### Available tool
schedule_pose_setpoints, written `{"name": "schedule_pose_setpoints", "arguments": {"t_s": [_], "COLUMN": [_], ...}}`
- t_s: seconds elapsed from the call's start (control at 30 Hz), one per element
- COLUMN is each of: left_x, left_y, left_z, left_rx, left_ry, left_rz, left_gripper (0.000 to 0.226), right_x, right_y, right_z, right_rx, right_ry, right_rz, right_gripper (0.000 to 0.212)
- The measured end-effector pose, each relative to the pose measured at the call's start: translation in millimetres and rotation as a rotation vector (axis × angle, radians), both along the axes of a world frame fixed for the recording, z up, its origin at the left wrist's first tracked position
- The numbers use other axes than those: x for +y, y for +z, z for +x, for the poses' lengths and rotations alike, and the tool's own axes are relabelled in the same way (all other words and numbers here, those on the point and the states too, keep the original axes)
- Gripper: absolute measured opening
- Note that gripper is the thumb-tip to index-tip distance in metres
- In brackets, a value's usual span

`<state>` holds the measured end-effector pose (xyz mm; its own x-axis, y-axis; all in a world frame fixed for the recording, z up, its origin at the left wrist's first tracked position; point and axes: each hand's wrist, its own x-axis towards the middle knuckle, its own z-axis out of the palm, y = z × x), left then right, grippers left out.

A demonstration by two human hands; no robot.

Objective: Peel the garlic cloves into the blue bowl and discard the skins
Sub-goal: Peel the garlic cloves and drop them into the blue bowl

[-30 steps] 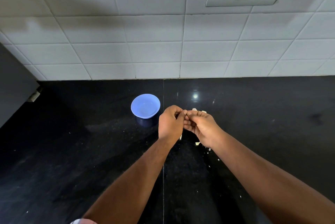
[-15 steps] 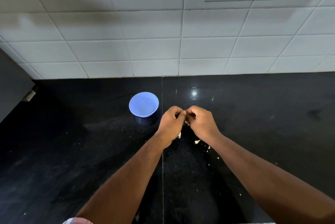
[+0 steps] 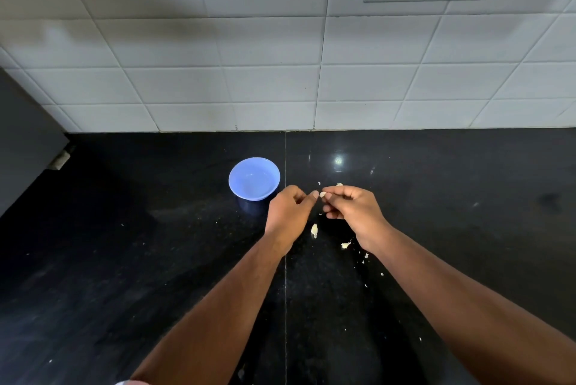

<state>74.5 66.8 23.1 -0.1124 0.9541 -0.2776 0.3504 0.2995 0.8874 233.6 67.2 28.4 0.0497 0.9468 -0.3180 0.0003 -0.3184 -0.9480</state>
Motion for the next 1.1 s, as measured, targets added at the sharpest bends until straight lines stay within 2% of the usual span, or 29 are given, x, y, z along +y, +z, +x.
{"name": "schedule_pose_setpoints", "arguments": {"t_s": [0.07,0.13,0.27,0.47,0.6,0.8,1.1], "left_x": [-3.2,-5.0,-6.5,-6.9,-3.1,-0.5,-1.3], "left_y": [4.9,5.7,3.0,6.4,11.6,10.8,12.0], "left_z": [2.6,3.8,7.0,18.6,18.4,18.2,12.9], "left_rx": [-0.048,-0.013,0.045,-0.273,-0.260,-0.287,-0.336], "left_ry": [-0.064,-0.120,-0.101,0.147,0.091,0.075,-0.015], "left_rz": [0.029,0.098,0.193,0.131,0.128,0.099,0.139], "left_gripper": [0.019,0.012,0.013,0.008,0.014,0.009,0.012], "right_x": [-0.7,-0.9,-2.3,-4.2,-6.9,-6.8,-10.7], "right_y": [1.6,3.0,5.0,9.5,10.1,10.9,11.7], "right_z": [-2.7,-5.0,-7.5,-11.4,-7.6,-1.4,3.2], "right_rx": [0.034,0.056,0.067,0.064,-0.036,-0.201,-0.273], "right_ry": [-0.009,-0.012,-0.012,-0.020,0.017,0.063,0.051], "right_rz": [-0.017,-0.025,-0.024,0.012,0.087,0.178,0.224], "right_gripper": [0.012,0.012,0.012,0.010,0.010,0.013,0.010]}}
